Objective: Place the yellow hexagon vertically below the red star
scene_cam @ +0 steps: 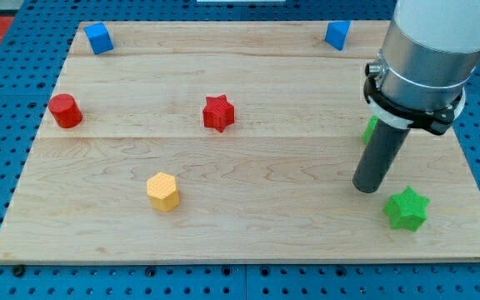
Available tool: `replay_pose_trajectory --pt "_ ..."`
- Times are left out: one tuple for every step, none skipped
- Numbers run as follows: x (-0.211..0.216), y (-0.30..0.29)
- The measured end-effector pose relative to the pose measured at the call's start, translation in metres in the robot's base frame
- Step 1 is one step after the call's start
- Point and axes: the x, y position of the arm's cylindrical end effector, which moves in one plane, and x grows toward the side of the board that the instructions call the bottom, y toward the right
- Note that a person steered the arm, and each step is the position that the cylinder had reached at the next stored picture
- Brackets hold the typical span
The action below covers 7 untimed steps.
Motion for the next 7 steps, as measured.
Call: replay_pose_trajectory --pt "0.0000 0.0000" --pt "0.0000 -0.0007" --pt "-0.0030 -0.0030" --pt "-0.0075 -0.0048" --pt "-0.0075 -0.0048" --pt "-0.0075 -0.0049" --pt "-0.0075 -0.0049"
